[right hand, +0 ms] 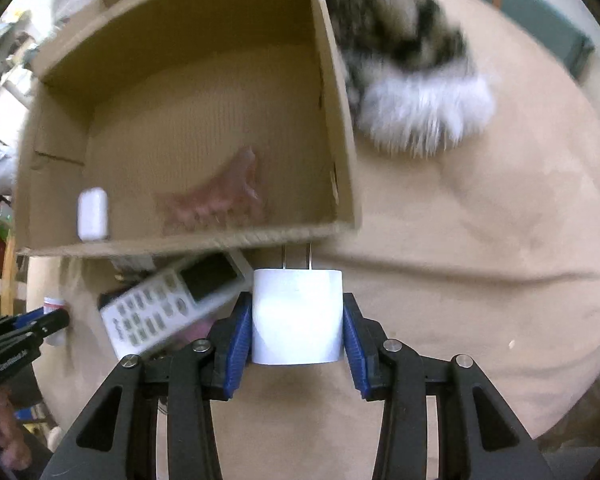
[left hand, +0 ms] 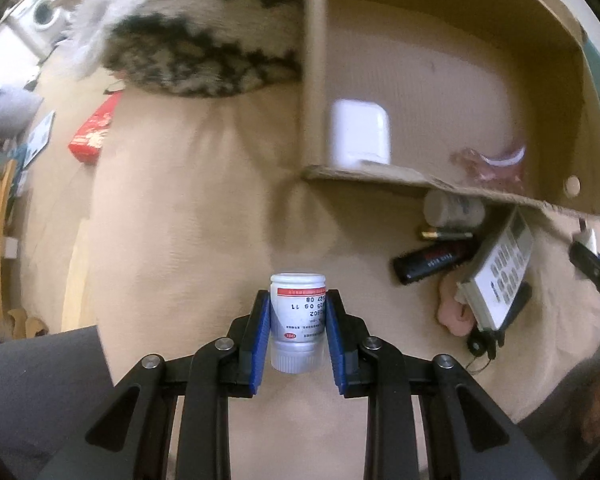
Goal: Organize rigid objects
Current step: 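Carry the pill bottle and the charger over the box with both grippers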
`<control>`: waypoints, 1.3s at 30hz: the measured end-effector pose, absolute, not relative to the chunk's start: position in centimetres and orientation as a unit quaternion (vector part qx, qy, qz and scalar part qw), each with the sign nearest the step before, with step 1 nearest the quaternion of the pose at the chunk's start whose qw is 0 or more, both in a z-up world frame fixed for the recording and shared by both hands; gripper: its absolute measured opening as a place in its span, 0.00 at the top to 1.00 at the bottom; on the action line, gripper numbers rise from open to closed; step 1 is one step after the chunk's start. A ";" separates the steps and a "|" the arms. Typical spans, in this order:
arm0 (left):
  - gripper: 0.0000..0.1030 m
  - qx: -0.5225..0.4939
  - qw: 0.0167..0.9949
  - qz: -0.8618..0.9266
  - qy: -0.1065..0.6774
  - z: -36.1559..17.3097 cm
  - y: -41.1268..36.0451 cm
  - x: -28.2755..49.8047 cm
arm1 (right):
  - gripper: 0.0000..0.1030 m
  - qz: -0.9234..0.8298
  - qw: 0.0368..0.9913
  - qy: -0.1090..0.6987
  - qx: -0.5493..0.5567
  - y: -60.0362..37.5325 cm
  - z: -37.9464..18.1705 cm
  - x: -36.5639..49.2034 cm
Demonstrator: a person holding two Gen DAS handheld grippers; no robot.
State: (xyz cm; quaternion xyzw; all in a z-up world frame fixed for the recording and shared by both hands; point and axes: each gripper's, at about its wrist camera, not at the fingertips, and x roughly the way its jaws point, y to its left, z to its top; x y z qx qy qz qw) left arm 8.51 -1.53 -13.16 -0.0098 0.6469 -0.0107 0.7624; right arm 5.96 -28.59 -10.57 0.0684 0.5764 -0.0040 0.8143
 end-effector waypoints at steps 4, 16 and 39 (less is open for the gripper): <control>0.77 -0.022 0.777 0.010 0.629 -11.6 0.4 8.6 | 0.58 0.004 0.835 0.545 0.082 -29.3 -8.3 5.6; 0.77 -0.047 0.844 0.027 0.534 -5.2 0.0 8.4 | 0.58 0.025 0.889 0.438 0.133 -29.8 -3.6 3.8; 0.77 -0.010 0.856 -0.031 0.516 -2.4 -6.6 17.0 | 0.58 0.109 0.901 0.402 0.120 -27.7 -0.4 12.9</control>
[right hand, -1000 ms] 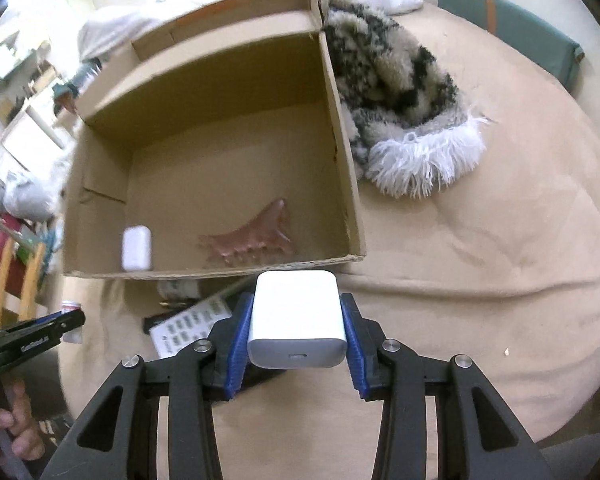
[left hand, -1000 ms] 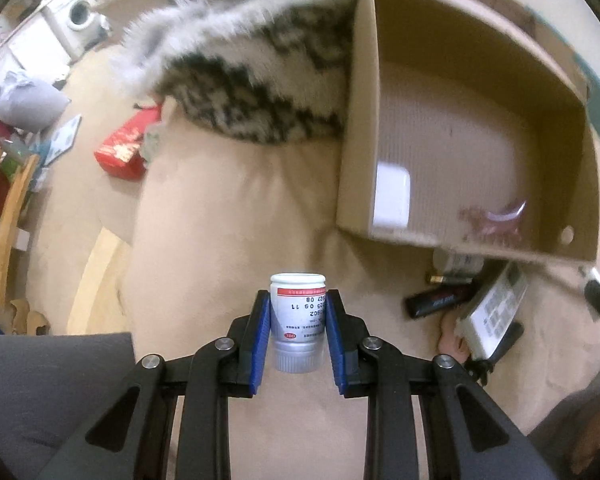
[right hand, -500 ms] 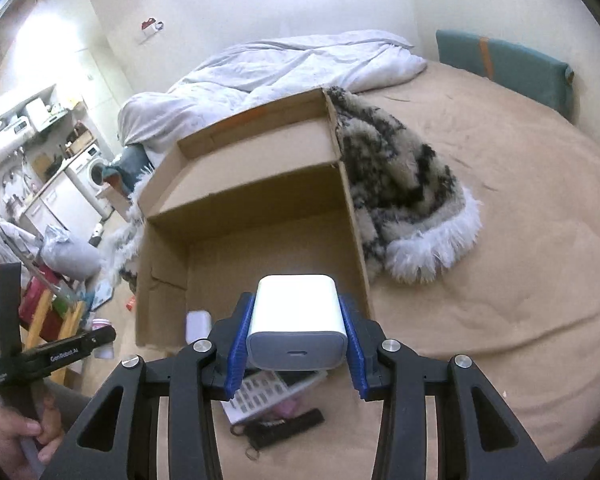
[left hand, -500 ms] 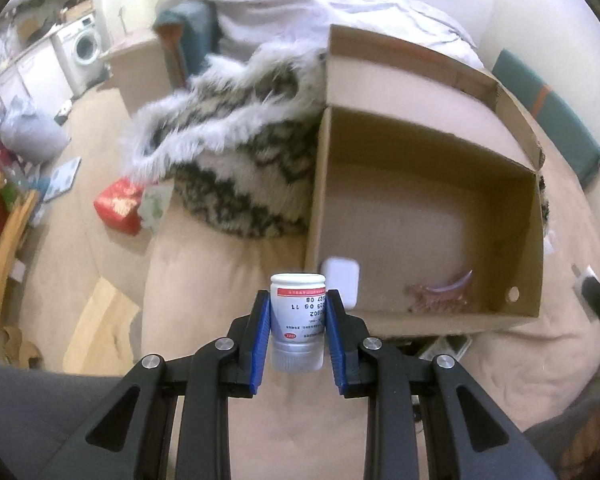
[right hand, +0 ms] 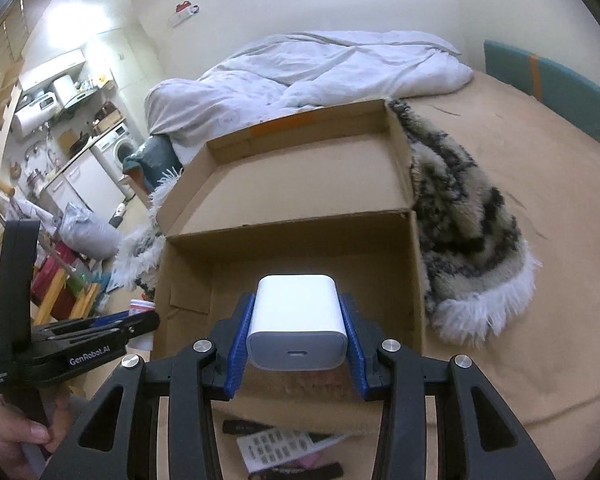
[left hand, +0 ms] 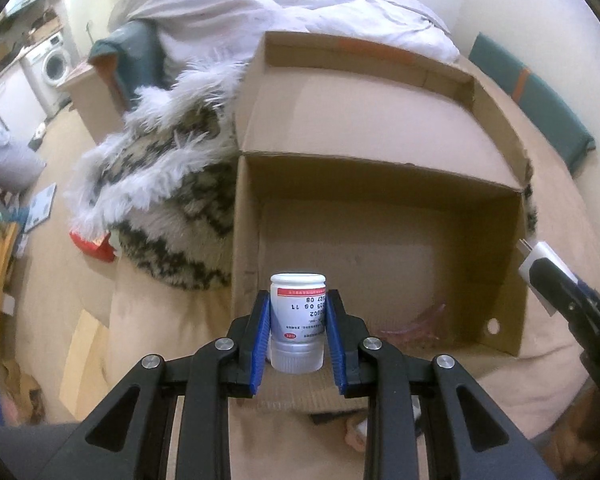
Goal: Organize rigid objects
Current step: 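Carry the pill bottle and the charger over the box with both grippers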
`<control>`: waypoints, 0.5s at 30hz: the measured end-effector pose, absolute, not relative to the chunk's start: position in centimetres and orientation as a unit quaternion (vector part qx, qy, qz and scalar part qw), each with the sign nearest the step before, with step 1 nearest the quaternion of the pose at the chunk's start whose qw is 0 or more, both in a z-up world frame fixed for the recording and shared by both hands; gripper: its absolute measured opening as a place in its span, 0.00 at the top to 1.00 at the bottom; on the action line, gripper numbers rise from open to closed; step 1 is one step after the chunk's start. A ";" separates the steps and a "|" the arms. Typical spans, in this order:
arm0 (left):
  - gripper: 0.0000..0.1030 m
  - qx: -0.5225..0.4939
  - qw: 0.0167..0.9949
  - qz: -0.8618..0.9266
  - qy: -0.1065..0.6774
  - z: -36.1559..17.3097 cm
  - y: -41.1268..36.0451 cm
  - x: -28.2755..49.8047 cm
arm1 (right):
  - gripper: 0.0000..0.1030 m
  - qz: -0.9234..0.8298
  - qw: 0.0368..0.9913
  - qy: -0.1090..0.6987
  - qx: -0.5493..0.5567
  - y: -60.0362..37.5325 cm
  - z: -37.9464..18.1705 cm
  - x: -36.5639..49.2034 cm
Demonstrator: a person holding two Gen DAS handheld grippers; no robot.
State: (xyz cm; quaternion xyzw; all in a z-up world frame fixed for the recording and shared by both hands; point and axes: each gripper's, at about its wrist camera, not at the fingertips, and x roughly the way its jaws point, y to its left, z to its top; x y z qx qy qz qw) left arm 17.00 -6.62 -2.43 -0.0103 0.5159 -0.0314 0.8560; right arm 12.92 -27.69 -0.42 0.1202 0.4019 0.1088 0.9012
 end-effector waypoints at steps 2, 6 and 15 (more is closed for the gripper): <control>0.77 -0.019 0.851 -0.030 0.524 -3.3 -6.6 17.6 | 0.58 0.104 0.898 0.408 0.125 -27.7 -1.4 13.5; 0.77 -0.043 0.841 -0.027 0.539 -5.4 -6.3 18.5 | 0.58 0.096 0.888 0.430 0.132 -27.8 -3.3 14.3; 0.77 -0.028 0.828 -0.039 0.558 -8.6 -7.6 18.5 | 0.58 0.092 0.865 0.481 0.106 -26.6 -6.8 15.3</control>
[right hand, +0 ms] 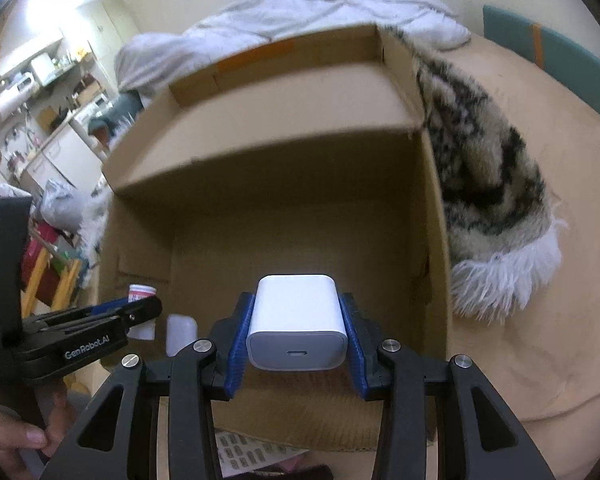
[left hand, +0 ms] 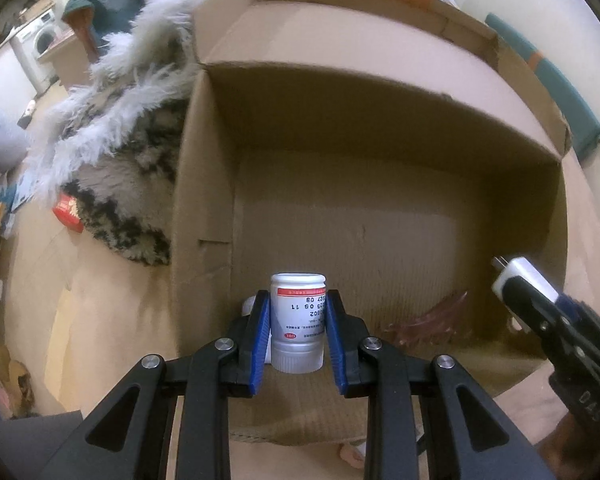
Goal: Organize rigid objects
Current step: 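Carry the pill bottle and the charger over the box with both grippers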
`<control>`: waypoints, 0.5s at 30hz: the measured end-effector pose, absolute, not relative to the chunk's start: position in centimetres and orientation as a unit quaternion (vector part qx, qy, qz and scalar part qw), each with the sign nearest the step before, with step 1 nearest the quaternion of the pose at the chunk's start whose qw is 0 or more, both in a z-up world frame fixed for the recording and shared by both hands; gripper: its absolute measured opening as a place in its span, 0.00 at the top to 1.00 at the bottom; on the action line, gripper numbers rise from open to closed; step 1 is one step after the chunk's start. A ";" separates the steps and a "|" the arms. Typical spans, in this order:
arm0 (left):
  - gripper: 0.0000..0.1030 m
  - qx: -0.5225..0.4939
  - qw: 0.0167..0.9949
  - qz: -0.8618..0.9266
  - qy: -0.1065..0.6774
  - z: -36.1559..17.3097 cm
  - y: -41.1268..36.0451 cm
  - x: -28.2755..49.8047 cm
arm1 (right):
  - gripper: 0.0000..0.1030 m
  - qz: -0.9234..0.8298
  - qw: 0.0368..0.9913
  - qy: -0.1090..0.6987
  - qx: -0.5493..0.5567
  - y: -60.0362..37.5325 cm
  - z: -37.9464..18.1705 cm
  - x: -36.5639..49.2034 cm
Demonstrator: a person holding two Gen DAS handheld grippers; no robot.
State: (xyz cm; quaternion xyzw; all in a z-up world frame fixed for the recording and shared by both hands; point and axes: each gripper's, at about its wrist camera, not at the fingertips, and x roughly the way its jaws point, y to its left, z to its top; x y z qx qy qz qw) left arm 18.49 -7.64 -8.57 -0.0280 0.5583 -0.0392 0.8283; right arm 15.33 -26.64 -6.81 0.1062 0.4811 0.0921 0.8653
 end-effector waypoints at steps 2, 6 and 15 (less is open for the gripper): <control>0.77 -0.023 0.827 -0.045 0.560 -8.9 -8.1 18.4 | 0.58 0.094 0.864 0.485 0.098 -26.3 -7.2 15.5; 0.77 -0.016 0.823 -0.049 0.565 -9.5 -8.5 18.4 | 0.58 0.094 0.860 0.495 0.083 -25.8 -8.1 15.8; 0.77 -0.010 0.818 -0.048 0.573 -11.0 -9.0 19.0 | 0.58 0.083 0.842 0.526 0.081 -26.0 -9.9 16.2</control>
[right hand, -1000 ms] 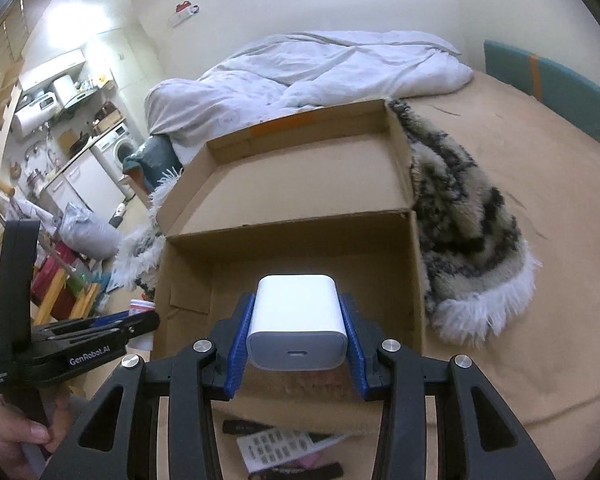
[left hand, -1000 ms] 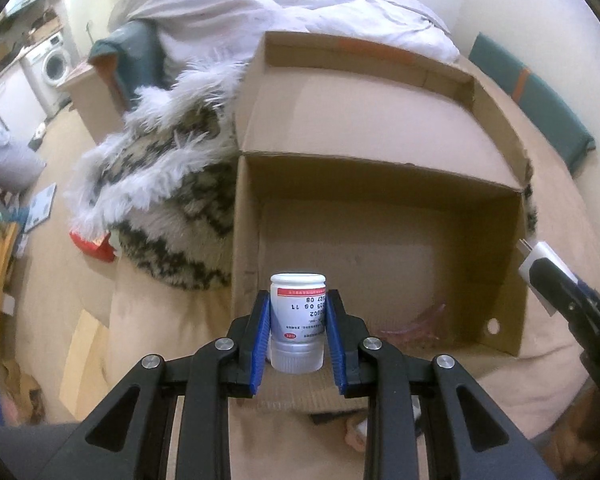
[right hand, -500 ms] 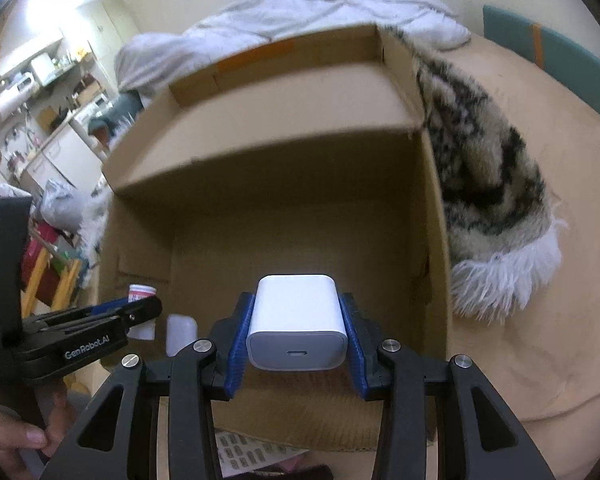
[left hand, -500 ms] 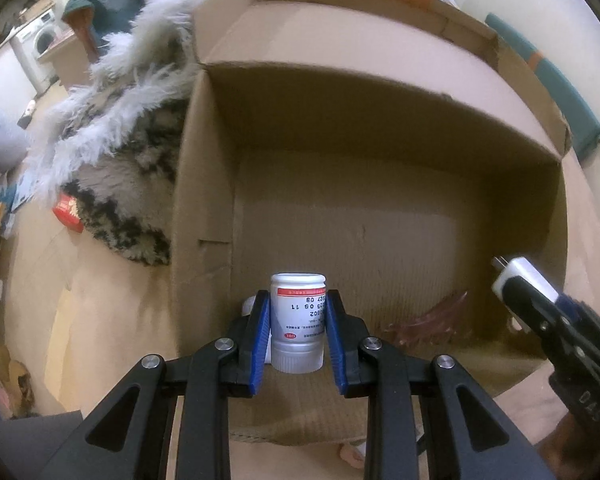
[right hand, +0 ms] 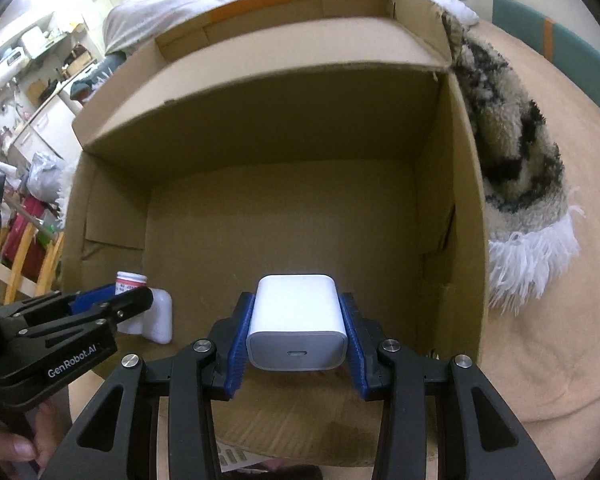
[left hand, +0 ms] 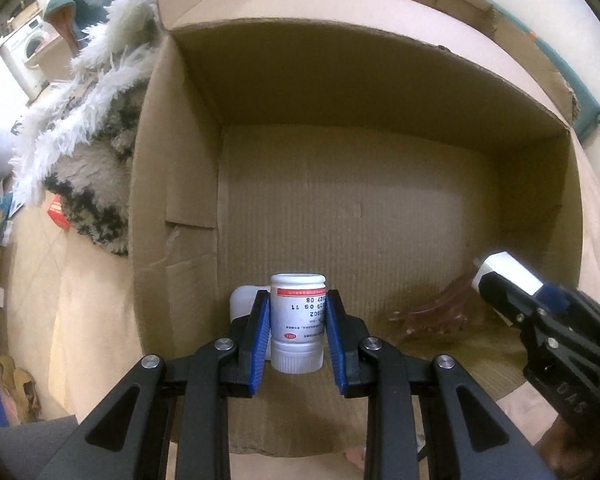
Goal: Organize rigid objects
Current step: 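Carry the pill bottle and the charger over the box with both grippers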
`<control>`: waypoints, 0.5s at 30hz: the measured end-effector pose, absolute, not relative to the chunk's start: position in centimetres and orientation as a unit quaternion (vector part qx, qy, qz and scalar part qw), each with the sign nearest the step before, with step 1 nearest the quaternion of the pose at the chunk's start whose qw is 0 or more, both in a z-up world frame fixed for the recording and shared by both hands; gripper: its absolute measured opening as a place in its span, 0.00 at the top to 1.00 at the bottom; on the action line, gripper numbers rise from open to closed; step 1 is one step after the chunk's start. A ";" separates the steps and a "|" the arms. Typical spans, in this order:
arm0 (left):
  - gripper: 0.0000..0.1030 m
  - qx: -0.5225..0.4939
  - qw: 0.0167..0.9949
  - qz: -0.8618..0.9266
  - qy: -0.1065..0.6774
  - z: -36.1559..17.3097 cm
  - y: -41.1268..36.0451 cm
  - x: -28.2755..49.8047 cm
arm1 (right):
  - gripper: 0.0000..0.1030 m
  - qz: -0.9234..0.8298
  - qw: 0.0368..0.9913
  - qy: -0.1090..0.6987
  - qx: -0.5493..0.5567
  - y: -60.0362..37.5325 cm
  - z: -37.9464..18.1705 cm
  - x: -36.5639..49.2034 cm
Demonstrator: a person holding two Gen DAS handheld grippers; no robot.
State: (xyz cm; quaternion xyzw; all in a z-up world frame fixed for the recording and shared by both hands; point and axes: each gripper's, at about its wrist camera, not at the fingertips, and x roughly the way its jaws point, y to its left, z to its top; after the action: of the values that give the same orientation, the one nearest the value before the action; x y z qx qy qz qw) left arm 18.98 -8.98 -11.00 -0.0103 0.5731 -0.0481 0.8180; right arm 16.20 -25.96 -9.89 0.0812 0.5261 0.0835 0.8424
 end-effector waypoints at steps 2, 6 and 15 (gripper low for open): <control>0.77 -0.006 0.819 -0.047 0.572 -11.1 -9.4 19.2 | 0.58 0.084 0.840 0.530 0.081 -25.9 -10.2 16.2; 0.77 -0.007 0.816 -0.049 0.577 -11.7 -9.5 19.2 | 0.58 0.087 0.839 0.532 0.078 -25.6 -10.3 16.2; 0.77 0.000 0.818 -0.049 0.573 -12.4 -9.7 19.3 | 0.58 0.081 0.836 0.535 0.085 -25.9 -10.7 16.4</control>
State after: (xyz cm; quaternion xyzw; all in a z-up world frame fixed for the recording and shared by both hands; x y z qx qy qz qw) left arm 19.26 -9.72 -12.42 -0.0001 0.5727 -0.0486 0.8184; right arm 16.45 -25.95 -10.67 0.0855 0.5353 0.0813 0.8364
